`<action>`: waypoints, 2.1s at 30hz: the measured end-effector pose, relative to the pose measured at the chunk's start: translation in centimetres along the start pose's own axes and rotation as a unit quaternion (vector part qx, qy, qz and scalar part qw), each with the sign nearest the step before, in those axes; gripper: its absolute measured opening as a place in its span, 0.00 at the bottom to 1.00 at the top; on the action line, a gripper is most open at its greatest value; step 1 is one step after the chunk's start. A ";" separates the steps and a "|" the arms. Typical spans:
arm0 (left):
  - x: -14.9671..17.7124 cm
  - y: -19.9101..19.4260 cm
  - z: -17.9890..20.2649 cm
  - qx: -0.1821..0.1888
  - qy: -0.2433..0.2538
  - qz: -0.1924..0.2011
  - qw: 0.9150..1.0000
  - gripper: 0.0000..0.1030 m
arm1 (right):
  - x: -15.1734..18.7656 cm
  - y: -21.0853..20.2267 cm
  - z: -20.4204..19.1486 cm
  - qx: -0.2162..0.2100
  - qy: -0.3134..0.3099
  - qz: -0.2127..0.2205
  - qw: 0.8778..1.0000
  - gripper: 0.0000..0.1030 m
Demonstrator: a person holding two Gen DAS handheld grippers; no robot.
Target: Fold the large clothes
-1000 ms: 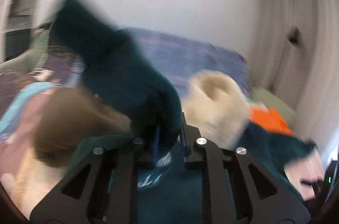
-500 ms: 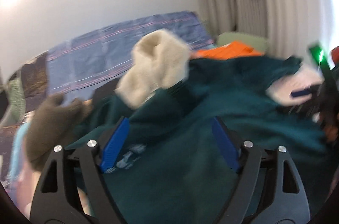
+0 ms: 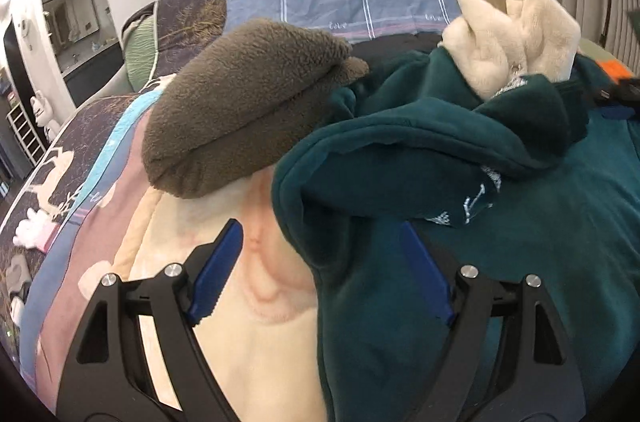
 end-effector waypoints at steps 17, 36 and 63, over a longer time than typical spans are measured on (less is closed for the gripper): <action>2.5 -1.5 0.0 -0.054 0.042 0.046 0.997 0.80 | 4.1 -15.9 7.3 0.004 0.056 0.131 0.990 0.04; 1.9 1.8 -0.2 -0.110 0.049 0.014 0.993 0.81 | 0.4 -4.8 -4.6 -0.131 0.000 0.049 0.990 0.16; -4.5 3.7 2.6 0.061 -0.034 -0.031 0.997 0.71 | 10.1 -6.6 5.0 -0.002 0.068 0.027 0.997 0.77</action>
Point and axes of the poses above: each gripper's, at about its wrist camera, not at the fingertips, and y roughly the way its jaws point, z to its right, x to its underside, the point moved 2 cm from there along y, roughly the way its jaws point, and after that the axes turned 15 degrees about -y, right-handed, at the moved point
